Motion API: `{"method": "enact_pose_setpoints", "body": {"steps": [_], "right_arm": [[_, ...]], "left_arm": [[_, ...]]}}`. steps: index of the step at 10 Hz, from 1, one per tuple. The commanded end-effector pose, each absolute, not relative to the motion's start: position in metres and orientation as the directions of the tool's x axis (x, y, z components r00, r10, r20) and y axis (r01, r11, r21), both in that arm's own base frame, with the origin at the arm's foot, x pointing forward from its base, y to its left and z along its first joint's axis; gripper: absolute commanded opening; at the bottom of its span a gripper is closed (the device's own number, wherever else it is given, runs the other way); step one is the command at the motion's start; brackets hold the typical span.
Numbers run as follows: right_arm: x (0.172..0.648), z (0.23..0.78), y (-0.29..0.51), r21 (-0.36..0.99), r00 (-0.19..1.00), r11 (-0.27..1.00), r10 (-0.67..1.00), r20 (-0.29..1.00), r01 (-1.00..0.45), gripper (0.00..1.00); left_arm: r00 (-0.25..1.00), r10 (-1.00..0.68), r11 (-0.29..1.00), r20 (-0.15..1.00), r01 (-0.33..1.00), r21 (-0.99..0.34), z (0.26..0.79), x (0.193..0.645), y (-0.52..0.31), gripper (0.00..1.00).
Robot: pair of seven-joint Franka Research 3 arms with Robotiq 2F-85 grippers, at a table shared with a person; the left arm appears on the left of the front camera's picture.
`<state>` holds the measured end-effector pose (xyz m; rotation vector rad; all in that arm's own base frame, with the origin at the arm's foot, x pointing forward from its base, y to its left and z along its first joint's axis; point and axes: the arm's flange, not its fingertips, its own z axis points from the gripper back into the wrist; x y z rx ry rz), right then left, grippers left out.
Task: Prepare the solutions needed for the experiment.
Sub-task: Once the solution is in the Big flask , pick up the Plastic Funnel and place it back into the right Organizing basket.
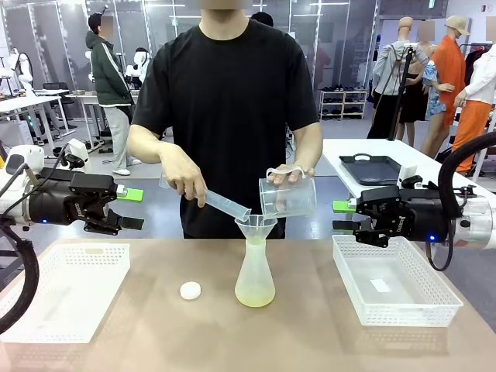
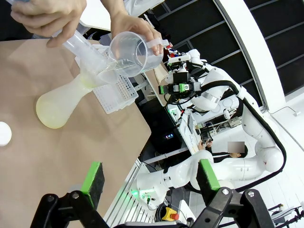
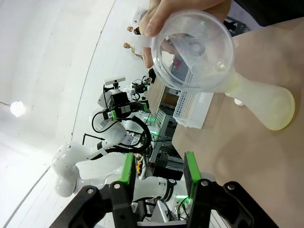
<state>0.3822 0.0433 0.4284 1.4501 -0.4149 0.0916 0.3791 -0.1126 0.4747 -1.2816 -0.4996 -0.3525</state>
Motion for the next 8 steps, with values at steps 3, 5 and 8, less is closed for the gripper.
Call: {"method": "enact_pose_setpoints", "body": {"steps": [3,5,8], "right_arm": [[0.3821,0.4284,0.0426,0.944,0.926,0.125,-0.191,0.326,-0.307,0.53],[0.3821,0.4284,0.0426,0.944,0.926,0.125,-0.191,0.326,-0.307,0.53],[0.3821,0.4284,0.0426,0.944,0.926,0.125,-0.191,0.326,-0.307,0.53]], "left_arm": [[0.849,0.044,0.233,0.527,0.504,-0.831,0.4766,0.3801,-0.1153,1.00],[0.849,0.044,0.233,0.527,0.504,-0.831,0.4766,0.3801,-0.1153,1.00],[0.849,0.044,0.233,0.527,0.504,-0.831,0.4766,0.3801,-0.1153,1.00]]}}
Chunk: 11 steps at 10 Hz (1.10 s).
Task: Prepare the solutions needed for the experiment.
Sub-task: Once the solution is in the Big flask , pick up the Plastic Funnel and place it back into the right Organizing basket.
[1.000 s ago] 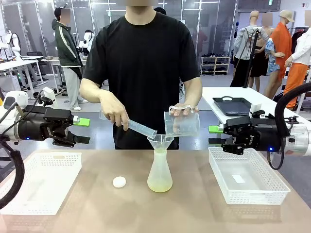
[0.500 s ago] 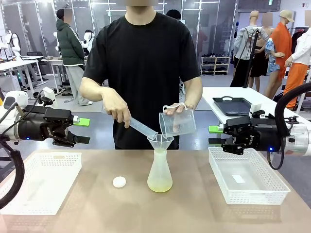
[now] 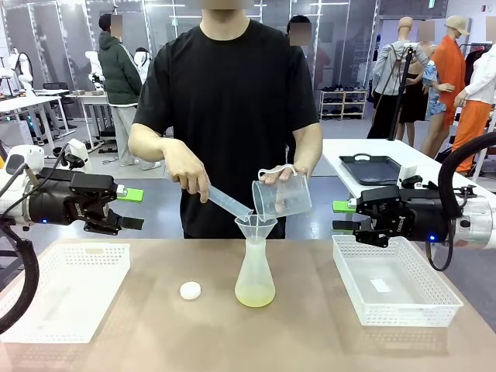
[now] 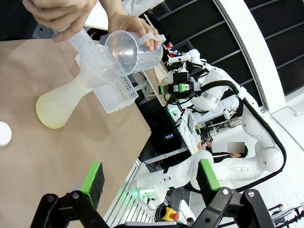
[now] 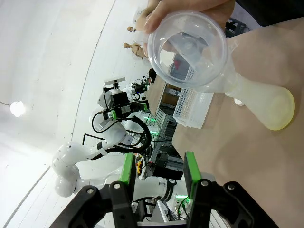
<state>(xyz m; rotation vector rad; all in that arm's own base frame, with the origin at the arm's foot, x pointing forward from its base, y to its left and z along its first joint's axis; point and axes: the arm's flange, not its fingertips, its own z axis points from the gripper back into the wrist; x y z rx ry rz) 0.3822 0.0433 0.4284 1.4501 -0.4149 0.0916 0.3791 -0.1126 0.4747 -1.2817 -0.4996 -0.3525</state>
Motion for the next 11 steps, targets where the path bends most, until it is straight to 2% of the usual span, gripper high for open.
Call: {"method": "enact_pose_setpoints", "body": {"steps": [1,11], "right_arm": [[0.3821,0.4284,0.0426,0.944,0.926,0.125,-0.191,0.326,-0.307,0.53],[0.3821,0.4284,0.0426,0.944,0.926,0.125,-0.191,0.326,-0.307,0.53]], "left_arm": [[0.849,0.044,0.233,0.527,0.504,-0.831,0.4766,0.3801,-0.1153,1.00],[0.849,0.044,0.233,0.527,0.504,-0.831,0.4766,0.3801,-0.1153,1.00]]}}
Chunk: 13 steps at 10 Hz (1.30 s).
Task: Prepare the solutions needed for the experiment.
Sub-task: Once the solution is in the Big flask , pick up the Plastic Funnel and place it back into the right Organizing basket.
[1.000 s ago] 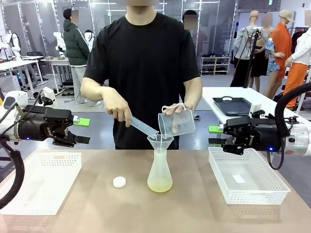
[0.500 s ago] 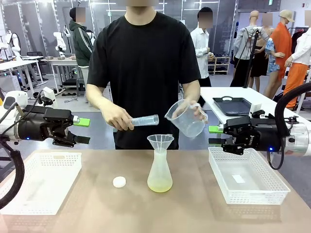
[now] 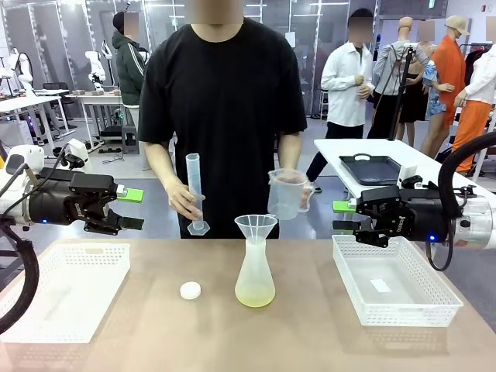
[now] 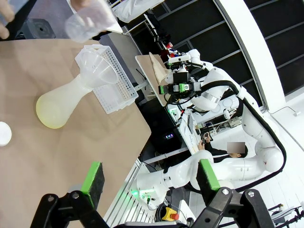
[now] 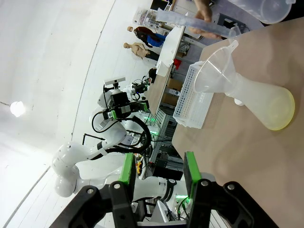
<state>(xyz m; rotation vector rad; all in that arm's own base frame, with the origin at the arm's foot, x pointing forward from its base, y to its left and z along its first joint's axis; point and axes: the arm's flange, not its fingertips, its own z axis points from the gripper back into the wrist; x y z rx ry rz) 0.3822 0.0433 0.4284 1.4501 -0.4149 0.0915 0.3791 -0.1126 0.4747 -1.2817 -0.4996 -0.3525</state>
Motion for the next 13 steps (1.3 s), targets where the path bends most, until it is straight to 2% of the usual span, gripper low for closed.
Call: {"method": "enact_pose_setpoints", "body": {"steps": [1,11,13], "right_arm": [[0.382,0.428,0.043,0.944,0.926,0.125,-0.191,0.326,-0.307,0.53],[0.382,0.428,0.043,0.942,0.926,0.131,-0.187,0.329,-0.308,0.53],[0.396,0.438,0.047,0.916,0.902,0.175,-0.184,0.390,-0.361,0.53]], "left_arm": [[0.849,0.044,0.233,0.527,0.504,-0.831,0.477,0.380,-0.115,1.00],[0.849,0.044,0.233,0.527,0.504,-0.831,0.477,0.380,-0.115,1.00],[0.849,0.044,0.233,0.527,0.504,-0.831,0.477,0.380,-0.115,1.00]]}}
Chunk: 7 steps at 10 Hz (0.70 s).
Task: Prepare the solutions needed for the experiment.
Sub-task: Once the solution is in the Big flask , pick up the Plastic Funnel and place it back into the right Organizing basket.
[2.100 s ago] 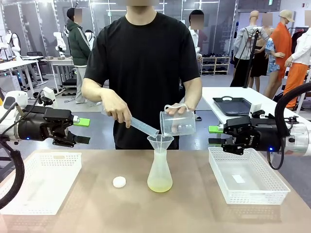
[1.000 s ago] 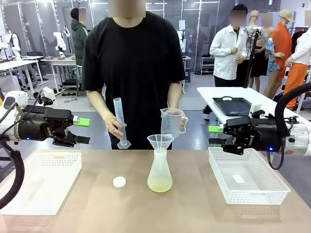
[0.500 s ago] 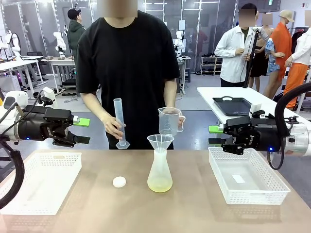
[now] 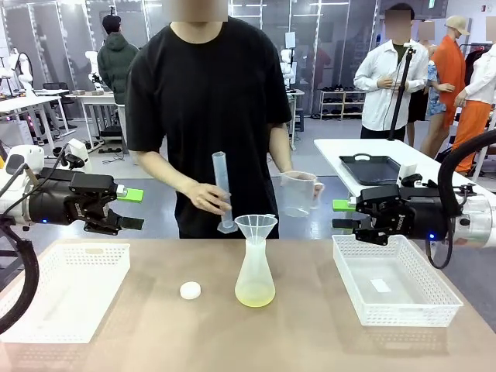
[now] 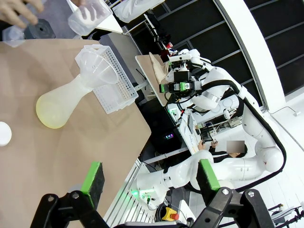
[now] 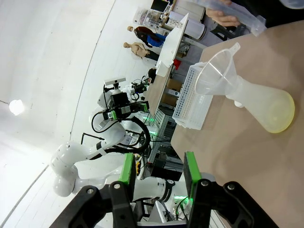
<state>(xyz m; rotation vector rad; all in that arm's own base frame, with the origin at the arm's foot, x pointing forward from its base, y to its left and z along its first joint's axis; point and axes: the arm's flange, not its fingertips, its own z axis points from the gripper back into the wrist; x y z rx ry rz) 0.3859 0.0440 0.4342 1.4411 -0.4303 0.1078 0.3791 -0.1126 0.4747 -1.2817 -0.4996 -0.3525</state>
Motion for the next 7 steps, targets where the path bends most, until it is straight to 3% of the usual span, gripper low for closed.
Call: {"method": "enact_pose_setpoints", "body": {"steps": [1,2,4,7], "right_arm": [[0.407,0.446,0.050,0.897,0.898,0.228,-0.146,0.416,-0.379,0.53],[0.419,0.457,0.056,0.841,0.890,0.391,-0.101,0.444,-0.375,0.53],[0.450,0.479,0.069,0.727,0.876,0.540,0.041,0.481,-0.424,0.53],[0.477,0.497,0.087,0.639,0.861,0.620,0.123,0.493,-0.455,0.53]], "left_arm": [[0.849,0.044,0.233,0.527,0.504,-0.831,0.477,0.380,-0.115,1.00],[0.849,0.044,0.233,0.527,0.504,-0.831,0.477,0.380,-0.115,1.00],[0.849,0.044,0.233,0.527,0.504,-0.831,0.477,0.380,-0.115,1.00],[0.849,0.044,0.233,0.527,0.504,-0.831,0.477,0.380,-0.115,1.00]]}}
